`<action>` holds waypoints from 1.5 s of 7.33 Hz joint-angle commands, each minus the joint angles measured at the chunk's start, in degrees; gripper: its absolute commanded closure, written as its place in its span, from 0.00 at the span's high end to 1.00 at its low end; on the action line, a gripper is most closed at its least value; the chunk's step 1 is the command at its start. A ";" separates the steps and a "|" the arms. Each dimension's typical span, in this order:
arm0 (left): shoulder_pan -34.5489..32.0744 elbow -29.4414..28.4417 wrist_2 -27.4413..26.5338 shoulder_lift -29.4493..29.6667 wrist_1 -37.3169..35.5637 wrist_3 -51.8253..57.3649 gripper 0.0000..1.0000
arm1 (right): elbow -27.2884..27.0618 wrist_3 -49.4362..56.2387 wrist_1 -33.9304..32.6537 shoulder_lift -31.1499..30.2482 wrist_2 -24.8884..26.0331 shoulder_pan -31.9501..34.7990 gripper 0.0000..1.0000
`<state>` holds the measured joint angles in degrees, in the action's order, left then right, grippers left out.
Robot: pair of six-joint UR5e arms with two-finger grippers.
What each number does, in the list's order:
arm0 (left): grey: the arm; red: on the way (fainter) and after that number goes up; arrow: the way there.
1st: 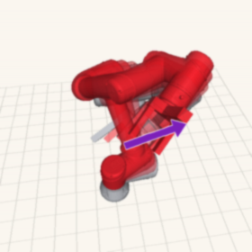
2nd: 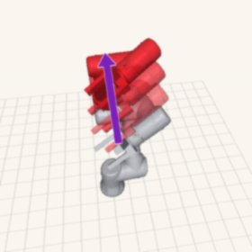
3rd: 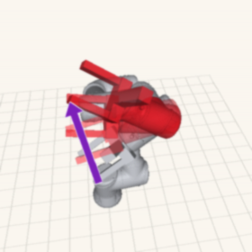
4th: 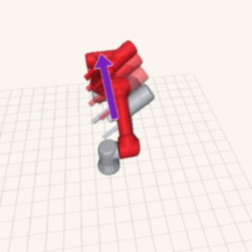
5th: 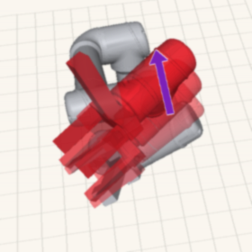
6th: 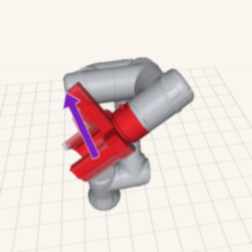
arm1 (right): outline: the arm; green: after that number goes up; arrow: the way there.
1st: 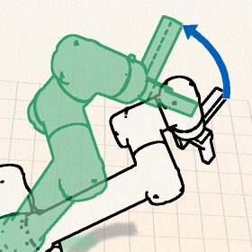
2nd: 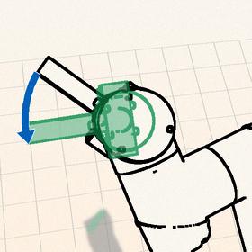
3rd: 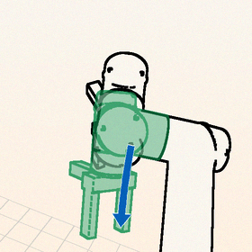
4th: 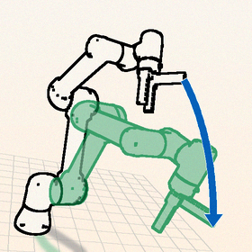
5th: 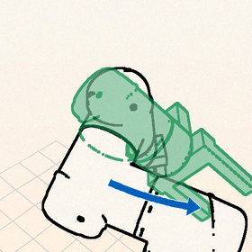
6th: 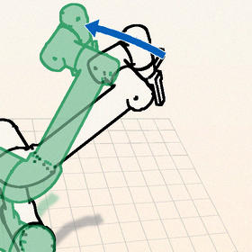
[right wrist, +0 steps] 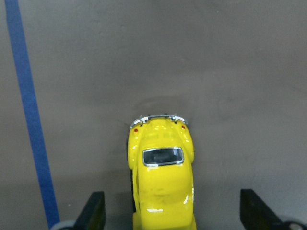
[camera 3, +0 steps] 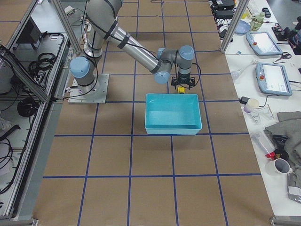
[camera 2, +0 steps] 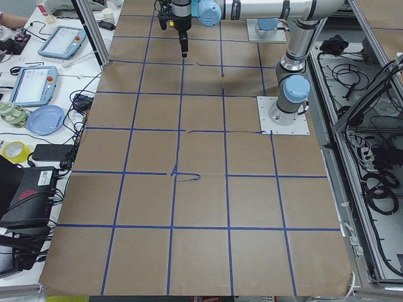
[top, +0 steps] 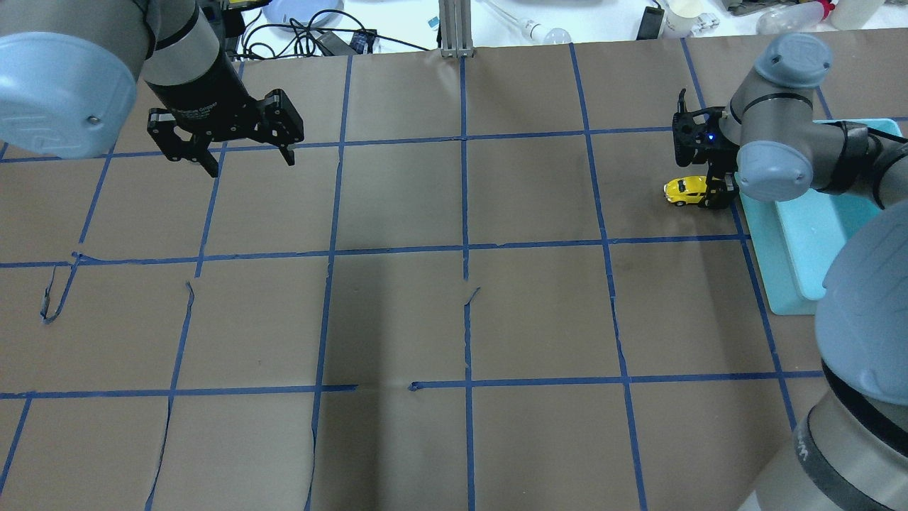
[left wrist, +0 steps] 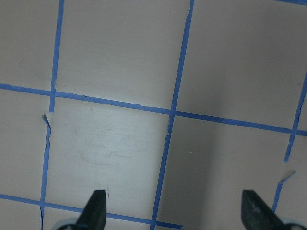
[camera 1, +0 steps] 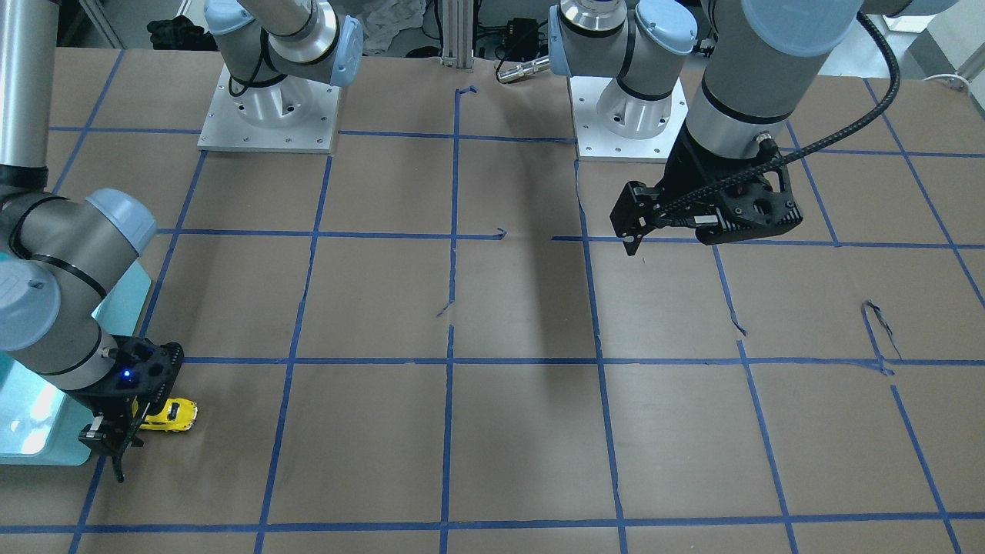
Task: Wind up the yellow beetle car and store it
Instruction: 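Close the right gripper on the car and lift it, then carry the car with the right gripper over the light-blue tray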
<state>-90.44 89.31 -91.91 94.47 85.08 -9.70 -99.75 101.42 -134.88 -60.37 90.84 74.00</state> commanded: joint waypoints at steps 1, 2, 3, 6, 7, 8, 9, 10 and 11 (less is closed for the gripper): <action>0.00 -0.01 -0.02 -0.08 -0.18 0.21 1.00 | -0.18 0.44 0.67 -0.53 0.04 0.00 0.06; 0.00 -0.01 -0.02 -0.08 -0.18 0.47 1.00 | -0.01 0.44 0.94 -1.66 0.03 0.35 0.00; 0.00 -0.01 -0.02 0.01 -0.18 0.48 1.00 | 0.08 0.27 1.20 -2.29 -0.49 0.88 0.00; 0.00 -0.01 -0.11 -0.08 -0.97 1.96 1.00 | 5.59 0.44 12.73 -8.68 -1.20 0.97 0.00; 0.00 -0.01 -0.11 -0.08 -0.97 2.06 1.00 | 8.06 0.53 16.46 -10.36 -1.02 0.45 0.00; 0.00 -0.01 -0.11 -0.08 -0.97 2.14 1.00 | 8.60 0.53 17.54 -12.55 -0.93 -0.69 0.00; 0.00 -0.01 -0.11 -0.17 -0.97 2.15 1.00 | 8.52 1.05 20.33 -14.31 -0.50 -3.57 0.00; 0.00 -0.01 -0.11 -0.17 -0.97 2.15 1.00 | 8.17 3.49 20.88 -14.51 -0.49 -7.95 0.00; 0.00 -0.01 -0.11 -0.17 -0.97 2.58 1.00 | 7.47 7.69 20.89 -14.16 -0.41 -11.56 0.00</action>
<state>-90.44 89.30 -92.02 94.33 84.11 -7.46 -91.70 105.09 -114.68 -74.39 90.31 67.06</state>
